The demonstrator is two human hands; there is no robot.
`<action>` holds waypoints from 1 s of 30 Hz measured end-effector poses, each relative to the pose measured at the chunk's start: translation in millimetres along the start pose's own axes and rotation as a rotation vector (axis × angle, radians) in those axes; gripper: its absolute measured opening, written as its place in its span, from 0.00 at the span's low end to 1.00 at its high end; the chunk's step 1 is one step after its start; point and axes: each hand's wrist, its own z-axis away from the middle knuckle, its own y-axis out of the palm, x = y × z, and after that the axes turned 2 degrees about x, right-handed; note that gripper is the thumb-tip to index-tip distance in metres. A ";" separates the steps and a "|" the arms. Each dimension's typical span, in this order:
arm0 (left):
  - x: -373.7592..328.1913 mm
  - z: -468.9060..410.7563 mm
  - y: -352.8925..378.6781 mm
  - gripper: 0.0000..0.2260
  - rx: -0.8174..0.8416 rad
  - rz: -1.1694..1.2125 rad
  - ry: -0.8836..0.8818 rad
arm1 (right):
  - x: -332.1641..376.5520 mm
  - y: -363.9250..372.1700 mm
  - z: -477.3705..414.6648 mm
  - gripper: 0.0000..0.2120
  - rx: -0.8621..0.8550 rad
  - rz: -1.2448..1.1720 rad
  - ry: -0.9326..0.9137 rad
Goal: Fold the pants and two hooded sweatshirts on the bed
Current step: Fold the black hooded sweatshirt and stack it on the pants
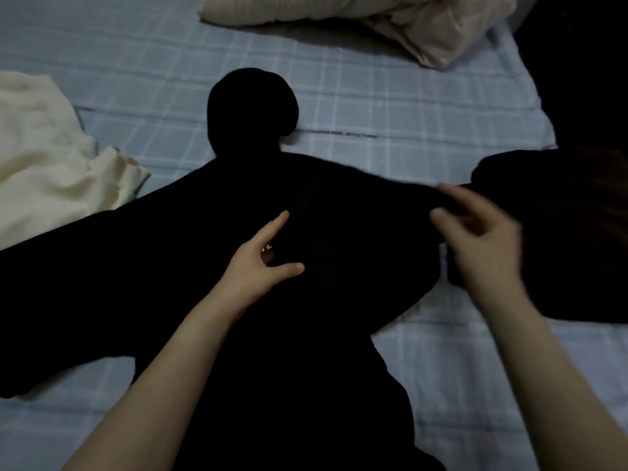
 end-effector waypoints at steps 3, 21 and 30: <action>17.2 1.6 10.3 0.37 -0.073 0.072 -0.082 | -38.9 11.5 23.0 0.39 0.165 0.071 0.315; 22.5 9.1 10.5 0.37 -0.097 0.127 -0.085 | -52.8 28.9 81.8 0.30 0.071 -0.104 0.093; -31.2 -9.3 35.4 0.36 0.044 0.156 0.040 | 22.2 -107.0 3.6 0.22 -0.093 -0.259 -0.021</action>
